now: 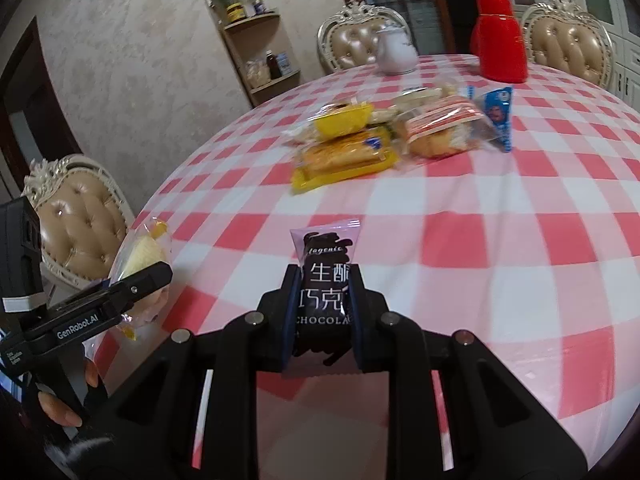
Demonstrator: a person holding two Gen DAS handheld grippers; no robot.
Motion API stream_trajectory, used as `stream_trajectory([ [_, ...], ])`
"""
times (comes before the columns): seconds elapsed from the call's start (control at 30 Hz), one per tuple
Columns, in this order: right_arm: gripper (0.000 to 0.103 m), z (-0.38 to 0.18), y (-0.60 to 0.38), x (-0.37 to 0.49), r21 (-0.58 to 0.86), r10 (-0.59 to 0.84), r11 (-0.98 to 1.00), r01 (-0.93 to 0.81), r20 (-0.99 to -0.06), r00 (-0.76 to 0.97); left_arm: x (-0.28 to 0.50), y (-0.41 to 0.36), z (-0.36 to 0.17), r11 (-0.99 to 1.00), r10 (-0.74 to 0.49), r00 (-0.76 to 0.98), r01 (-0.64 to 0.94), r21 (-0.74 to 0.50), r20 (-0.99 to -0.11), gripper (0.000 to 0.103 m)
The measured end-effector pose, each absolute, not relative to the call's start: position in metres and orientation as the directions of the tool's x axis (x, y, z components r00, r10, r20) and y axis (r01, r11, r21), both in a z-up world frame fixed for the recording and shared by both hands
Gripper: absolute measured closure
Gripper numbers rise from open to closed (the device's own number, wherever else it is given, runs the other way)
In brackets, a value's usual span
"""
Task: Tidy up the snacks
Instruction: 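Carry the bun and chocolate bar to the white box and release both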
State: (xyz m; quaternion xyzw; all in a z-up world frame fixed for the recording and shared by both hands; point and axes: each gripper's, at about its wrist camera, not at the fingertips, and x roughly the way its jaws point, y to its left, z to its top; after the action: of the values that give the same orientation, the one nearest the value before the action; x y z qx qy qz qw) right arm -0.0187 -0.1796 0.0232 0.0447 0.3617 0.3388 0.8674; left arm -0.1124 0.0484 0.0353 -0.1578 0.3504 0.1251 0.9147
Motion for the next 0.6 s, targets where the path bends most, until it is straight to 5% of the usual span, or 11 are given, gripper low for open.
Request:
stream_trajectory([
  [0.6, 0.077, 0.028, -0.084, -0.098, 0.297, 0.724, 0.607, -0.737, -0.589, 0.359, -0.245, 0.119, 0.058, 0.874, 0.259, 0.68, -0.467, -0.134, -0.686, 0.036],
])
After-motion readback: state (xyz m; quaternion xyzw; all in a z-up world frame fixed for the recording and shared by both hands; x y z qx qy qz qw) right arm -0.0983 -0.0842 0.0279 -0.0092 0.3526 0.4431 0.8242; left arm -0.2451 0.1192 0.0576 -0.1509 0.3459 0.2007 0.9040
